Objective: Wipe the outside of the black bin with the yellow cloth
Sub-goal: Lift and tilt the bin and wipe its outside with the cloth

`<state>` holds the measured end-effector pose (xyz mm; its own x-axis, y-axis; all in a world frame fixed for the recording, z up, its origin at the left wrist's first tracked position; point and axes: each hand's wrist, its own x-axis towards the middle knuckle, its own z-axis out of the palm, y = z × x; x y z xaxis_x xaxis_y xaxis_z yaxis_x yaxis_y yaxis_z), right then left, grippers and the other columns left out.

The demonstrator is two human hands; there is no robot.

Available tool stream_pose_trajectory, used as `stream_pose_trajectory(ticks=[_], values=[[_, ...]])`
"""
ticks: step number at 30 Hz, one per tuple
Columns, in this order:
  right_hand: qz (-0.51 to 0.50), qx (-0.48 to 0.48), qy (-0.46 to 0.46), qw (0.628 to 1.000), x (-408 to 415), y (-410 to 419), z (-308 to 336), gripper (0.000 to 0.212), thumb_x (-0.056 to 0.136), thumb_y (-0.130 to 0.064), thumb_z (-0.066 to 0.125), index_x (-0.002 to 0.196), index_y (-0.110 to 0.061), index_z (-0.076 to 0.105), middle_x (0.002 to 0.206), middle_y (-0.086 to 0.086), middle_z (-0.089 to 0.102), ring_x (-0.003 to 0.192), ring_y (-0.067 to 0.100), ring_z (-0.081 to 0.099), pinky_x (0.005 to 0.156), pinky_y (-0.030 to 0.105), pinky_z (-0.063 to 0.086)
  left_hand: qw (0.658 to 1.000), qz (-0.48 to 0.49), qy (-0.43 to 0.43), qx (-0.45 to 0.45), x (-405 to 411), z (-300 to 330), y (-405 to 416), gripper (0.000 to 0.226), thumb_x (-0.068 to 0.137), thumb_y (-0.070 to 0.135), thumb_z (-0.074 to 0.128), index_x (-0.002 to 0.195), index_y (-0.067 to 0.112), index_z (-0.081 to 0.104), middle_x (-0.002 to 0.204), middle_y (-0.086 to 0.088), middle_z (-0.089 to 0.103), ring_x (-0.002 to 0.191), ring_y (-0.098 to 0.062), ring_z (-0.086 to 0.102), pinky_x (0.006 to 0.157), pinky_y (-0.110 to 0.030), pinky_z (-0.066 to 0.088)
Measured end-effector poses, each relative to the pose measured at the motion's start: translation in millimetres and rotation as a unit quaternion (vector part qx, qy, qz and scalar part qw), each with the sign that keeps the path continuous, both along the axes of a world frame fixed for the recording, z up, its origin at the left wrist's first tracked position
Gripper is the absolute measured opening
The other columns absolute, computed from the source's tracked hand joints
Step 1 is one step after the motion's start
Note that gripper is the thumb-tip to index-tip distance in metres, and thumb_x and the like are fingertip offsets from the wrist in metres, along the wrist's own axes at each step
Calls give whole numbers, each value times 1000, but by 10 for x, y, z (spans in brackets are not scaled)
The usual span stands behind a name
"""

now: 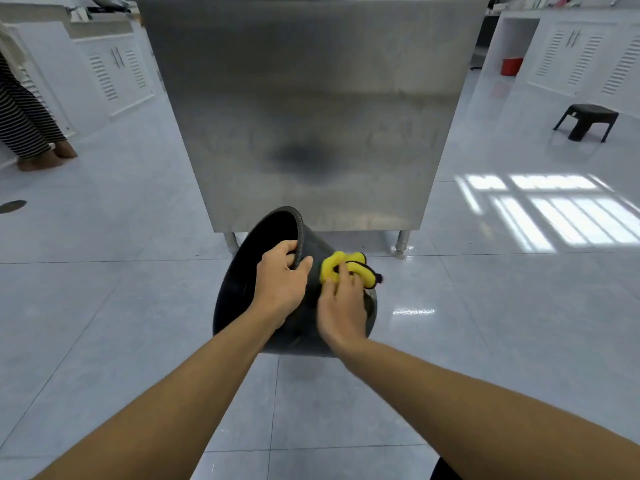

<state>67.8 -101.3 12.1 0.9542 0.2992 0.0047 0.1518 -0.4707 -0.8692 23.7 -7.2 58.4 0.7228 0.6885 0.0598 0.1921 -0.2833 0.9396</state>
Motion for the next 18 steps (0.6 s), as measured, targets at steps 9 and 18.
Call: stream_pose_trajectory(ticks=[9, 18], values=[[153, 83, -147, 974, -525, 108, -14, 57, 109, -38, 37, 161, -37, 15, 146, -11, 36, 113, 3, 50, 94, 20, 50, 998, 61, -13, -4, -33, 56, 95, 21, 95, 33, 57, 96, 14, 66, 87, -9, 73, 85, -30, 70, 83, -52, 59], [52, -26, -123, 991, 144, 23, -331, 58, 107, -43, 30, 162, -31, 18, 159, 10, 28, 149, 32, 23, 120, 50, 27, 991, 96, -70, -56, 55, 14, 147, 52, 76, 49, 57, 93, 1, 59, 95, -26, 68, 75, -22, 60, 85, -60, 55]])
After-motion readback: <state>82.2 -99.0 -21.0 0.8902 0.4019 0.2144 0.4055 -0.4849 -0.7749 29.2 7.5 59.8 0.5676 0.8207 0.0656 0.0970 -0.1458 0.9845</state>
